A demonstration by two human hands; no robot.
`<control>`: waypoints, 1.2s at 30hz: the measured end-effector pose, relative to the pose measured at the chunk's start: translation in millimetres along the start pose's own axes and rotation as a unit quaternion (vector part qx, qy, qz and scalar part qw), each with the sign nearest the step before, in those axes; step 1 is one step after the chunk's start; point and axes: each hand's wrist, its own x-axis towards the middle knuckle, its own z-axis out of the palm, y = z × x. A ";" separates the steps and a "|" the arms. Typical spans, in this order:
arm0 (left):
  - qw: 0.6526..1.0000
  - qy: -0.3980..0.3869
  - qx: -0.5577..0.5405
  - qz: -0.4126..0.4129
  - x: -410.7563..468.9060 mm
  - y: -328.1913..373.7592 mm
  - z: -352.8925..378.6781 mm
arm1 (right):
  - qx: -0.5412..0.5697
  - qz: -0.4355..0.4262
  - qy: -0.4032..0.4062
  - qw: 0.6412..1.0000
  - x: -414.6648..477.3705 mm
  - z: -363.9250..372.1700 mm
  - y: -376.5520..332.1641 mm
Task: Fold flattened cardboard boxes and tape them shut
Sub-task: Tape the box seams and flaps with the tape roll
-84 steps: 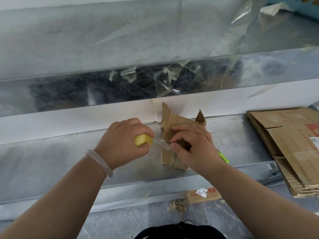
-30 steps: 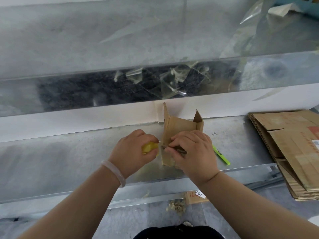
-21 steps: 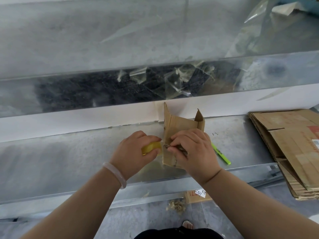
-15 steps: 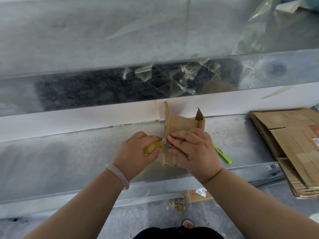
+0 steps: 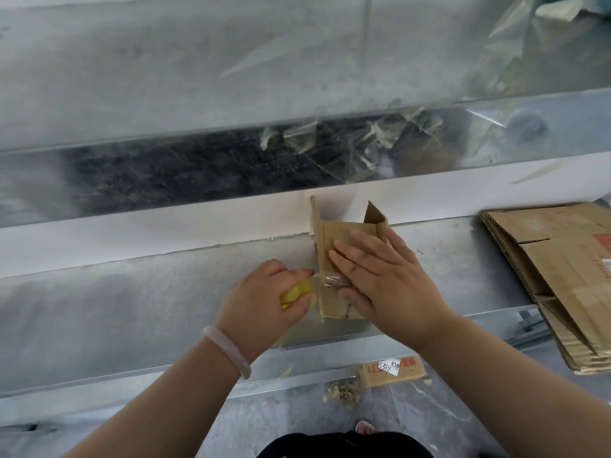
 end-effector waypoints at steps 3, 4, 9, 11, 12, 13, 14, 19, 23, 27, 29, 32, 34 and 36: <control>1.000 0.012 0.002 -0.006 1.8 2.4 3.1 | -0.025 0.071 -0.033 0.997 3.4 -8.4 -20.2; 1.000 0.014 0.003 -0.008 2.3 3.1 4.1 | -0.019 0.093 -0.042 0.995 4.4 -8.8 -25.9; 1.000 0.009 0.006 -0.013 2.3 3.3 6.1 | -0.002 0.089 -0.069 0.994 7.2 -1.1 -28.5; 1.000 0.006 0.014 -0.013 2.5 1.8 4.7 | -0.007 0.081 -0.077 0.994 8.1 0.8 -22.8; 1.000 0.007 0.021 -0.008 3.0 0.9 4.1 | -0.010 0.073 -0.078 0.994 8.5 1.6 -20.7; 1.000 0.008 0.026 -0.004 3.5 0.2 3.7 | -0.013 0.063 -0.075 0.995 9.5 2.5 -18.7; 1.000 0.008 0.026 -0.003 3.8 -0.2 3.4 | -0.013 0.053 -0.068 0.996 10.2 3.2 -17.1; 1.000 0.005 0.020 0.003 2.7 -1.0 2.1 | 0.140 0.062 0.041 0.987 2.5 10.2 -10.0; 1.000 0.003 0.012 0.009 3.0 -0.9 1.6 | 0.239 0.104 0.155 0.953 -7.5 16.1 -5.3; 1.000 -0.006 0.016 0.009 4.3 0.7 1.6 | 0.250 0.141 0.136 0.948 -11.9 8.3 -3.8; 1.000 -0.009 0.011 0.006 4.8 -0.2 1.1 | 0.269 0.150 0.085 0.948 -19.9 5.2 -1.1; 1.000 -0.010 0.002 0.004 5.6 -2.4 1.8 | 0.213 0.121 0.028 0.969 -34.8 5.3 -1.1; 1.000 -0.011 0.001 0.008 6.0 -1.6 3.4 | 0.177 0.117 0.007 0.977 -40.9 5.6 -4.3; 1.000 -0.016 0.003 0.014 6.5 0.1 4.7 | 0.223 0.154 -0.022 0.962 -42.6 5.2 -10.5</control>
